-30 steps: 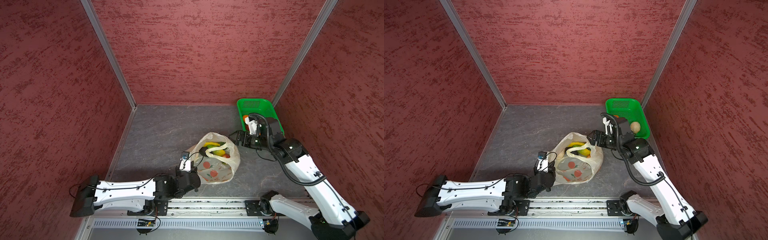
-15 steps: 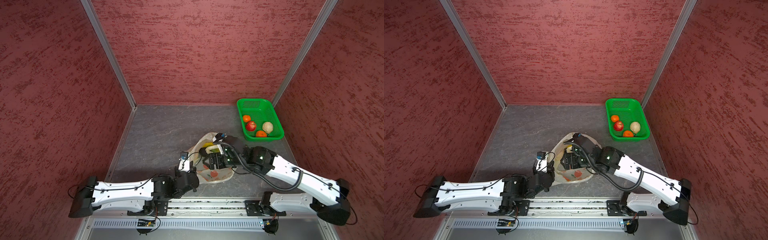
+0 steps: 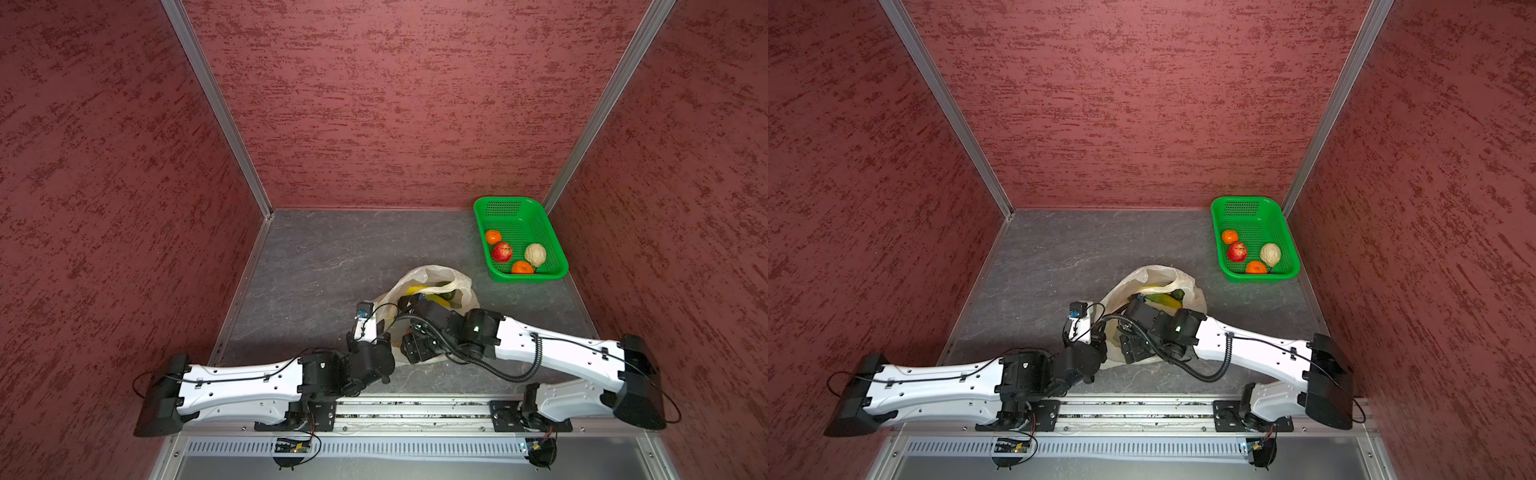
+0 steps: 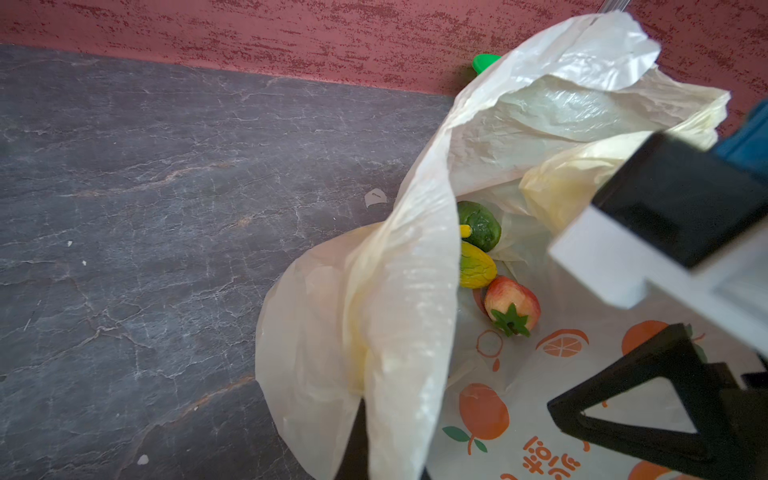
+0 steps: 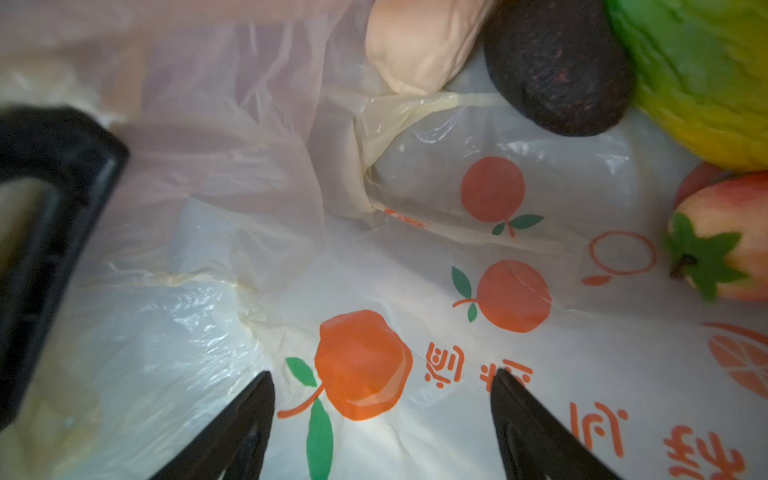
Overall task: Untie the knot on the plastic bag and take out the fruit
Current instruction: 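Reach the right gripper back into the bag toward the remaining fruit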
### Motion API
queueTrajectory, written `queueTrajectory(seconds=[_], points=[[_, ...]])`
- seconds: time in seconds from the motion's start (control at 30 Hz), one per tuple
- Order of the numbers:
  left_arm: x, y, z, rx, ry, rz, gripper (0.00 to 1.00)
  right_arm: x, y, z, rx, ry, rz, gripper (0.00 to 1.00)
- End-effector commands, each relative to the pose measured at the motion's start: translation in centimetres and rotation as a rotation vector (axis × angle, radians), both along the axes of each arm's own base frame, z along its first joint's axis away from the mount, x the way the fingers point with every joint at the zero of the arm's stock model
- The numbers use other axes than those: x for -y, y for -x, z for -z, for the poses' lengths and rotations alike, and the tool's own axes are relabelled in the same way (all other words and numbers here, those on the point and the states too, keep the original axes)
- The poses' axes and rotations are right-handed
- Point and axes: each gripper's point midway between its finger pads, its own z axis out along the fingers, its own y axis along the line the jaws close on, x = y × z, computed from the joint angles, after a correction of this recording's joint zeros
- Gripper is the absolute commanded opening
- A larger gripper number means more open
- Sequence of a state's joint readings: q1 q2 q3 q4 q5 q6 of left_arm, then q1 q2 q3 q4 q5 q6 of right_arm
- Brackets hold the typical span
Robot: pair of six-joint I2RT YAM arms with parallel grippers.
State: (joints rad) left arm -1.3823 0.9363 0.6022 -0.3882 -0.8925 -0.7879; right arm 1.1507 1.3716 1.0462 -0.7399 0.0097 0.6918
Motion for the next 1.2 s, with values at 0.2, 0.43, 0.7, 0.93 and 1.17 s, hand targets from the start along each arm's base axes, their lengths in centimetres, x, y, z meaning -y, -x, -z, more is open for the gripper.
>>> queueTrajectory(seconds=[0.2, 0.43, 0.7, 0.93, 1.17], points=[[-0.8, 0.1, 0.6, 0.000, -0.033, -0.010, 0.00, 0.3, -3.3, 3.1, 0.044, 0.088, 0.007, 0.86], [-1.0, 0.7, 2.4, -0.037, -0.067, 0.012, 0.00, 2.6, -11.4, 2.8, 0.114, 0.105, 0.182, 0.86], [-1.0, 1.0, 4.0, -0.062, -0.096, 0.008, 0.00, 11.3, -13.8, 1.1, 0.143, 0.143, 0.534, 0.88], [-1.1, 1.3, 4.5, -0.070, -0.091, -0.012, 0.00, 16.1, -12.2, 2.1, 0.113, 0.154, 0.656, 0.88], [1.4, 1.0, 2.3, -0.020, -0.078, 0.045, 0.00, 11.7, -11.3, 2.3, 0.073, 0.029, 0.523, 0.87]])
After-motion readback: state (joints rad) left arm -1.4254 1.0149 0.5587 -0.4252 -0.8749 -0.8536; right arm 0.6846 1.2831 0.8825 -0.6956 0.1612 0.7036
